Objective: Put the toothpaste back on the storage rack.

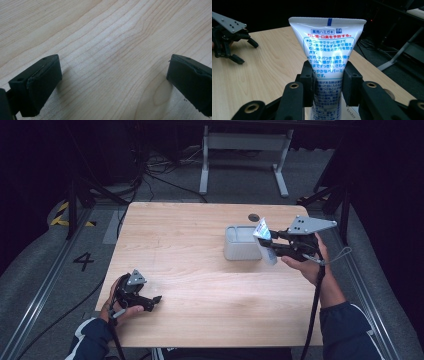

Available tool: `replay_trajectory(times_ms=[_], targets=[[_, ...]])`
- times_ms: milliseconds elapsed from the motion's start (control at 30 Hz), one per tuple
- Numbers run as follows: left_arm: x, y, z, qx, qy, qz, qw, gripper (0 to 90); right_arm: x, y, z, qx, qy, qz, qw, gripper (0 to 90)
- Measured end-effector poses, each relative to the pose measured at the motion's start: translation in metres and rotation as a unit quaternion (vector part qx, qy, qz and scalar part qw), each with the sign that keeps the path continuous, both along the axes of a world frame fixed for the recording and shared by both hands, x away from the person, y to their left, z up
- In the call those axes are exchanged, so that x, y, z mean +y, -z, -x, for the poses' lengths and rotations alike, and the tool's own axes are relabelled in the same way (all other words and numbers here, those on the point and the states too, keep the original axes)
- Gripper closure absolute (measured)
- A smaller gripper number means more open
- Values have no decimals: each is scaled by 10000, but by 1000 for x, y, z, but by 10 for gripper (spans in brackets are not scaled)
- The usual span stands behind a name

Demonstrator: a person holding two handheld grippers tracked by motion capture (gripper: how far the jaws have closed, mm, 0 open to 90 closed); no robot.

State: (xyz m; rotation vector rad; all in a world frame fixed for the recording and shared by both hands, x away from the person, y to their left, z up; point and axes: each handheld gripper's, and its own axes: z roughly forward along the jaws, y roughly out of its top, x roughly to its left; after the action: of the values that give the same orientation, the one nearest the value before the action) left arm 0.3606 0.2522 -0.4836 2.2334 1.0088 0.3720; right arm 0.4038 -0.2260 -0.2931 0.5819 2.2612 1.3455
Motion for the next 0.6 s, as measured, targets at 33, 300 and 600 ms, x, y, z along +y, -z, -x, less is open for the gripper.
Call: replay_trajectory(times_ms=[33, 300, 600], targets=[[0, 0, 0, 0, 0, 1, 10000, 3, 1, -1, -2, -15, 11, -9, 10000, 676], [0, 0, 0, -3, -2, -3, 10000, 3, 10, -9, -15, -56, 61, -56, 9999, 676], [0, 0, 0, 1, 2, 0, 10000, 3, 19, -20, -33, -70, 162, -240, 9996, 675]])
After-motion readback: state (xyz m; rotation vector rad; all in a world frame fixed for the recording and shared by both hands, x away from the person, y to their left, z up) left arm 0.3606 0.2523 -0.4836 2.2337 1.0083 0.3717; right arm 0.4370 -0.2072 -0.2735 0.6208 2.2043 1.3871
